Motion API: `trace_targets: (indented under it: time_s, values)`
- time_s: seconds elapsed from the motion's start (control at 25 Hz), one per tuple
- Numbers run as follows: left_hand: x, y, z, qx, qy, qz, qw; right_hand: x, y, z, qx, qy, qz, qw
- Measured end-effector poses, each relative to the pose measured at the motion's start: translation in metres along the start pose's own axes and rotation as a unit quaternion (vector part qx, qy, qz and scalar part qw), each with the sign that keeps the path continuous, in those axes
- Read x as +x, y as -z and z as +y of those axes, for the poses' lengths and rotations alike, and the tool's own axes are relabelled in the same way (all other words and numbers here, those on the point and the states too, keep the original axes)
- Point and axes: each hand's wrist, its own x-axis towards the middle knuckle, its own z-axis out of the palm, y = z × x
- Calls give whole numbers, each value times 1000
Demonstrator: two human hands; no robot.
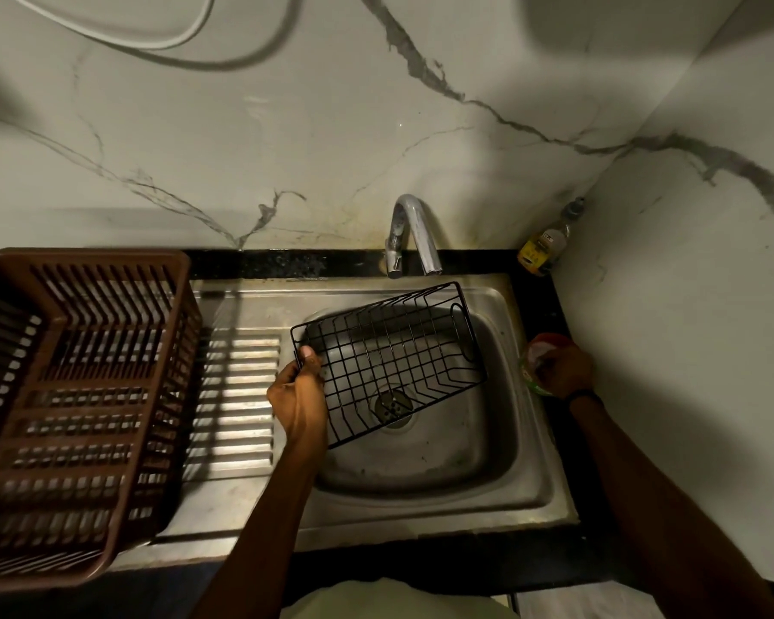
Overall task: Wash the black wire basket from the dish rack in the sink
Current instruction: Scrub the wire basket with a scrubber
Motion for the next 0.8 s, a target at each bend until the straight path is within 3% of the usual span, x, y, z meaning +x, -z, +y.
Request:
trace_targets:
  time_s: [0.16, 0.24, 0.32, 0.36, 0.4, 0.48, 0.52, 0.56, 0.64, 0.72, 0.76, 0.8]
  values:
    - [-3, 3, 3, -7, 0, -4, 1000, -19, 9, -7, 305, -57, -39, 950]
    - [-3, 4, 3, -9, 0, -9, 1000, -33, 20, -11, 365, -78, -10, 928]
    - [-4, 3, 3, -21, -9, -19, 1000, -43, 30, -9, 331, -81, 100, 935]
    - [-6, 2, 4, -27, -17, -25, 999, -49, 34, -12, 405, -65, 88, 908]
    - [-9, 1, 6, -30, -29, -29, 999, -58, 35, -14, 503, -45, 25, 863]
    - [-14, -1, 10, -29, -60, -39, 997, -73, 32, -28, 696, -60, -90, 710]
    - [-15, -2, 11, -24, -72, -46, 996, -83, 24, -44, 763, -73, -104, 633]
    - [-14, -3, 12, -17, -78, -51, 996, -98, 11, -63, 778, -68, -126, 612]
    - [-11, -3, 13, 2, -80, -60, 995, -127, -15, -106, 667, 8, -114, 736]
    - [-9, -4, 11, 41, -75, -71, 994, -144, -47, -144, 446, 161, -55, 879]
    - [-9, -4, 10, 64, -70, -79, 992, -143, -62, -159, 321, 237, -10, 917]
    - [-9, -4, 10, 90, -65, -91, 990, -139, -75, -173, 231, 294, 12, 928]
